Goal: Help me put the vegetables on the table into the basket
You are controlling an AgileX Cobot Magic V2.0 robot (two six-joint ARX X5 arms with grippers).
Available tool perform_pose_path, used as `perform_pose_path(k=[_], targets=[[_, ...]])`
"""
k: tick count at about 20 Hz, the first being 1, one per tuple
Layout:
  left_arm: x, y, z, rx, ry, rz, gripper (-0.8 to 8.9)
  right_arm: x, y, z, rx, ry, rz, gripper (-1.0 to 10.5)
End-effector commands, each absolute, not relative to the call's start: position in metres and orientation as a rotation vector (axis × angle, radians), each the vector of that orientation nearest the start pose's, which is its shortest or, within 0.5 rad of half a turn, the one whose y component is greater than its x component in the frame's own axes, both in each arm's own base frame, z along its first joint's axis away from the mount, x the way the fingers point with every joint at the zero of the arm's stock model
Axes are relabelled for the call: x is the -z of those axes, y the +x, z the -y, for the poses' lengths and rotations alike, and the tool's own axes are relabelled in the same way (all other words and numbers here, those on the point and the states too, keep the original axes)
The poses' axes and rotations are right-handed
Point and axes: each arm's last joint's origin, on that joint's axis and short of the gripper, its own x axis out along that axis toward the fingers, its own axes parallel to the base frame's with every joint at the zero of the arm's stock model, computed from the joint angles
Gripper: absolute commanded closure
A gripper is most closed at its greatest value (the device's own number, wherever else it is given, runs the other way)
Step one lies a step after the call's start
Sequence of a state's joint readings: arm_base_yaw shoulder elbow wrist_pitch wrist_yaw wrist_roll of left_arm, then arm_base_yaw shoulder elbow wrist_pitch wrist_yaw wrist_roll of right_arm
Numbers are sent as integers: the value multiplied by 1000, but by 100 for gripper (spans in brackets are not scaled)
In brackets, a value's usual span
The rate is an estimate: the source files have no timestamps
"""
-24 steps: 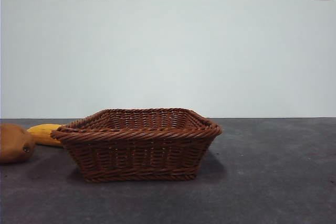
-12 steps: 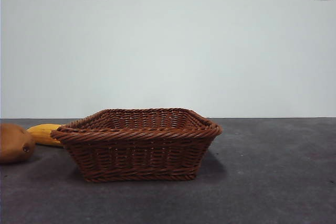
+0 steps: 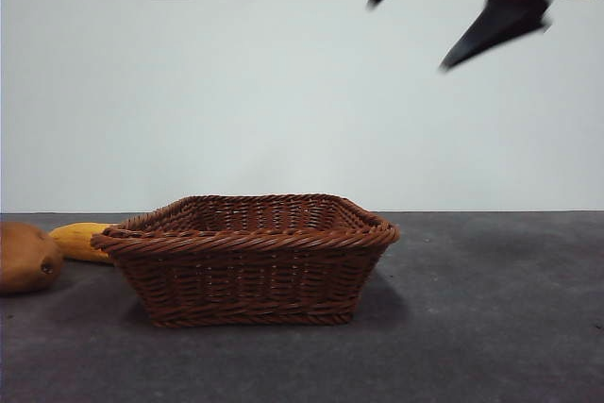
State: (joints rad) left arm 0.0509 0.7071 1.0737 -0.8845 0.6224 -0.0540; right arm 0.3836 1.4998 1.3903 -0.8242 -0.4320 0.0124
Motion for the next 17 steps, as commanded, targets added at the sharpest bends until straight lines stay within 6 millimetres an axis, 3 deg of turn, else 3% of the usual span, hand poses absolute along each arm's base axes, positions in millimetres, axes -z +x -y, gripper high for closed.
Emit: perform_pose_path(k=[1, 5, 9, 15, 17], targets=[[-375, 108, 12, 555, -221, -504, 216, -295, 304, -144, -742, 31, -1047, 380], [-374, 111, 12, 555, -224, -513, 216, -251, 332, -169, -714, 11, -1138, 383], [-373, 114, 12, 554, -228, -523, 216, -215, 343, -187, -697, -11, -1212, 388], [-371, 118, 11, 553, -233, -539, 216, -184, 348, -199, -623, -42, -1274, 506], [-371, 118, 11, 552, -234, -541, 216, -183, 349, -200, -614, -48, -1270, 658]])
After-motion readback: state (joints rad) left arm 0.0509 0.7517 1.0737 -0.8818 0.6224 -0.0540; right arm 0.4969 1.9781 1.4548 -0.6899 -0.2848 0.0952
